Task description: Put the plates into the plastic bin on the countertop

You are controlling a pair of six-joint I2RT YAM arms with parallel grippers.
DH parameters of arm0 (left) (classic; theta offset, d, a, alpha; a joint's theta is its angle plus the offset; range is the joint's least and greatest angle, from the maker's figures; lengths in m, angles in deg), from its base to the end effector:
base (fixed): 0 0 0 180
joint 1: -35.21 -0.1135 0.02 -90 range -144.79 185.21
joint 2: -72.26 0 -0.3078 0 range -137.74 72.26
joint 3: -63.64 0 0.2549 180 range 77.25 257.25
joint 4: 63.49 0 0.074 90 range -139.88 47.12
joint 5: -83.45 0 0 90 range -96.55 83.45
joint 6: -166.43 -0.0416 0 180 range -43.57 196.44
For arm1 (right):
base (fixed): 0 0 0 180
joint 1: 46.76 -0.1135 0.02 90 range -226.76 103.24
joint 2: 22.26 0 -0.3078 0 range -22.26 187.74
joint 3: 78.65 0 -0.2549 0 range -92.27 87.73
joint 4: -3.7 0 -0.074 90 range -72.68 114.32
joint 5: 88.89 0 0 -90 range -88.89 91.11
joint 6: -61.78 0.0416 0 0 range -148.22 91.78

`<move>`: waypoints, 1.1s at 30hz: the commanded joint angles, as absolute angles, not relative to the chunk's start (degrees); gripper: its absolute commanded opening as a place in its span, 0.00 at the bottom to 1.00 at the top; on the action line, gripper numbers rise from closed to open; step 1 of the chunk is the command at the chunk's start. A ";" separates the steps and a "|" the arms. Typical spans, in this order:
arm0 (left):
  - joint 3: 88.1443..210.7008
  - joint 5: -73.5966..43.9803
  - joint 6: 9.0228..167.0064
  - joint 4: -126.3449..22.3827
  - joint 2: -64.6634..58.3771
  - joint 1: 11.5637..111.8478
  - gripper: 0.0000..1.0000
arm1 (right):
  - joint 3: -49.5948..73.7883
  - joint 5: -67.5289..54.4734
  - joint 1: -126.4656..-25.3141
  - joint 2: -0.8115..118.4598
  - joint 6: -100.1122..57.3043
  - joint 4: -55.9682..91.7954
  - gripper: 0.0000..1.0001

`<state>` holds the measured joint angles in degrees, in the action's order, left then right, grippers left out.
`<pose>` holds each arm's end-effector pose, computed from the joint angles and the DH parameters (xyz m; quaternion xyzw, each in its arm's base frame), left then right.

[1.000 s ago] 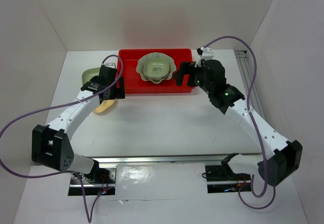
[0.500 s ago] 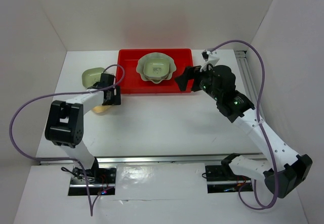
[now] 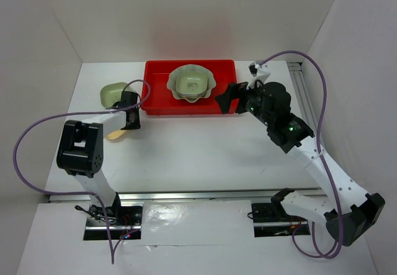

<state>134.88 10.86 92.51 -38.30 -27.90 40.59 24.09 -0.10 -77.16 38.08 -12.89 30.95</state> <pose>0.3636 -0.0217 0.2011 -0.1341 0.9319 0.0848 0.3260 0.1939 0.1148 0.4344 -0.1074 0.7603 0.2564 0.5871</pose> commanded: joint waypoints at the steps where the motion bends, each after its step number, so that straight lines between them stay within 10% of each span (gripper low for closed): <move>1: 132.80 11.65 94.10 -33.72 -26.88 40.39 0.41 | 22.60 0.93 -77.52 37.42 -13.37 28.66 1.00; 7: 133.93 15.67 97.69 -27.65 -26.35 40.39 0.00 | 22.08 1.99 -78.05 36.89 -13.37 29.80 1.00; 16: 149.38 29.92 108.51 -5.44 -23.90 44.16 0.00 | 21.55 4.00 -78.57 37.42 -12.84 30.41 1.00; 33: 177.95 7.25 82.61 -15.41 -25.44 60.16 0.00 | 18.30 27.12 -79.11 24.16 -9.85 38.85 1.00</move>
